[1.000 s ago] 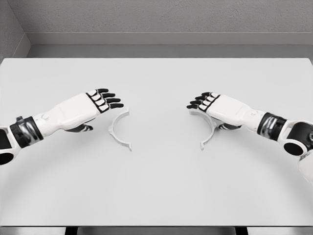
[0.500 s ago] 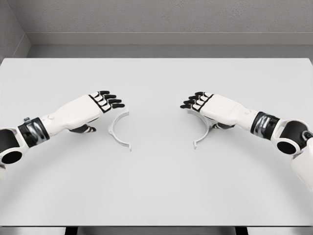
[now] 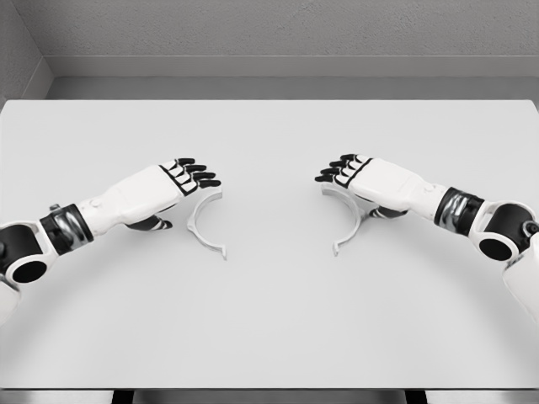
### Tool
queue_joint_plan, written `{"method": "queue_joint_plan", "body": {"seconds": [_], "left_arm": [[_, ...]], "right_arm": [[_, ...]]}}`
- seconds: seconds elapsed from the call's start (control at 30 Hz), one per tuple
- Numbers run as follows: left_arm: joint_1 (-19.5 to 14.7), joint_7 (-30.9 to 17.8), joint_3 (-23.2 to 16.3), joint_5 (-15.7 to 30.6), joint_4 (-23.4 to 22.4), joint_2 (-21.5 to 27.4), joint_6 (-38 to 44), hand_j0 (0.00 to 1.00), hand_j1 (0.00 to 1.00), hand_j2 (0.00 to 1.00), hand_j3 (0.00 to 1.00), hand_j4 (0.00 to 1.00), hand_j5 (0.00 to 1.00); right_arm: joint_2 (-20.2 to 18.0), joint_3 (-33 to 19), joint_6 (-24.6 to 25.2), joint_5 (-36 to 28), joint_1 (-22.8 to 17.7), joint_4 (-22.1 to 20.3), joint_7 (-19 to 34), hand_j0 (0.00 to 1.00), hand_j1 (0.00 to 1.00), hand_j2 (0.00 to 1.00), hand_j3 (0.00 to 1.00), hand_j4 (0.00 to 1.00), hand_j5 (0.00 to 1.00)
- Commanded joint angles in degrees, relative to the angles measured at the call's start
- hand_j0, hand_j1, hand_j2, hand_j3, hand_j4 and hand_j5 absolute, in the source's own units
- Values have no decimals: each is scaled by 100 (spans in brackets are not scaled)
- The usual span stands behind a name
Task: Assemble PVC drainage pipe clamps
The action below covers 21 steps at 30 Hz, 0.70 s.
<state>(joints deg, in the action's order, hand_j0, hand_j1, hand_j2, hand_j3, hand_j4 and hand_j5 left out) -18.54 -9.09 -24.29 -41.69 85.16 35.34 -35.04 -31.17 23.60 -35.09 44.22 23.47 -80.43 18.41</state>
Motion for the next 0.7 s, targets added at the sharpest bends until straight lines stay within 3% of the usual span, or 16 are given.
{"method": "queue_joint_plan", "body": {"seconds": [0.0, 0.67], "left_arm": [[0, 4, -5, 38, 1, -36, 4, 100, 100, 100, 100, 100, 100], [-18, 4, -76, -181, -166, -396, 4, 100, 100, 100, 100, 100, 100]], "right_arm": [[49, 5, 9, -36, 0, 10, 4, 100, 100, 100, 100, 100, 100], [357, 101, 9, 87, 158, 98, 13, 100, 100, 100, 100, 100, 100]]}}
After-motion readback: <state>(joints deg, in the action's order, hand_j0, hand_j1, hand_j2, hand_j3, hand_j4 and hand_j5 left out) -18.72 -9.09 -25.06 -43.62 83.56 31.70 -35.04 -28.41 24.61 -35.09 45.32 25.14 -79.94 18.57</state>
